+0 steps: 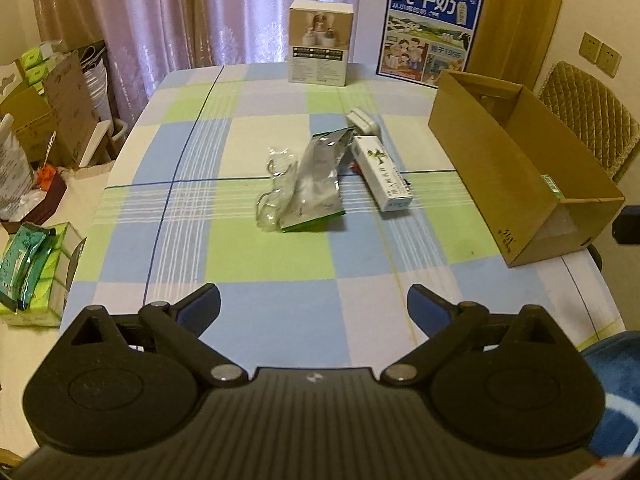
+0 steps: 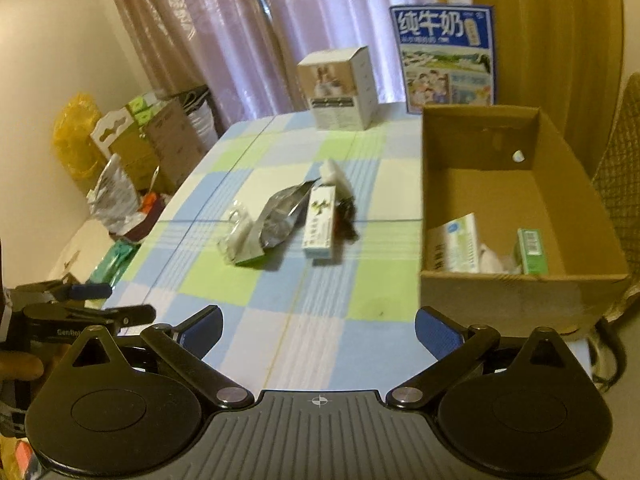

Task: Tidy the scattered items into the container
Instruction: 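Withdraw both open tools from the cardboard box, then move the left tool to the clear plastic bag while the right tool approaches the ointment box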

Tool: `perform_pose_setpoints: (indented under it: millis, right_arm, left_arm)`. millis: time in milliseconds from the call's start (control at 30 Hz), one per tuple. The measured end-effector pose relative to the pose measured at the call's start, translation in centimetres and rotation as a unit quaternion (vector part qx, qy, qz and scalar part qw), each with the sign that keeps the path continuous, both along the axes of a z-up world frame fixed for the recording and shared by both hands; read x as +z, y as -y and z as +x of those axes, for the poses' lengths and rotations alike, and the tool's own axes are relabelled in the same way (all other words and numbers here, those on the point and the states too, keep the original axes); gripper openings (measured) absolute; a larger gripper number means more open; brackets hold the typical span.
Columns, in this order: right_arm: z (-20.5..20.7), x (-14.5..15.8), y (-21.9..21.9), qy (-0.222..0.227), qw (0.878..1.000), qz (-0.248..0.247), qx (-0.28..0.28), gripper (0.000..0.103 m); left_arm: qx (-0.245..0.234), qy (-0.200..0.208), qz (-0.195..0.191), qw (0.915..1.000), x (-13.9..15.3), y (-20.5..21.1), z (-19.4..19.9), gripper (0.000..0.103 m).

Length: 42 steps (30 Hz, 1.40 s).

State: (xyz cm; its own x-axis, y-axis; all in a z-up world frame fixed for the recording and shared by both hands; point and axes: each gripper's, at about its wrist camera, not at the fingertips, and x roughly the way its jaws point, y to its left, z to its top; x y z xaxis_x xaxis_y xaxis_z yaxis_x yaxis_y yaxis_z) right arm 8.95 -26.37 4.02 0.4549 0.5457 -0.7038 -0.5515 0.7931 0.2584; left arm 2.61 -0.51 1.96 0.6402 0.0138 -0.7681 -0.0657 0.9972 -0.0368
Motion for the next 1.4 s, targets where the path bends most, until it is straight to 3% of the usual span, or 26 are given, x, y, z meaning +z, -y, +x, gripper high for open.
perform_pose_setpoints:
  millis: [600, 1400]
  right_arm:
    - [0.1, -3.4, -4.7, -0.027, 0.999, -0.019, 0.035, 0.1]
    - [3.9, -7.2, -9.8, -0.036, 0.997, -0.043, 0.048, 0.1]
  left_arm:
    - [0.008, -0.005, 0.009, 0.9999, -1.7, -3.4, 1.3, 0.1]
    - [-0.026, -0.025, 0.021, 0.9991, -5.8, -5.7, 6.9, 0.1]
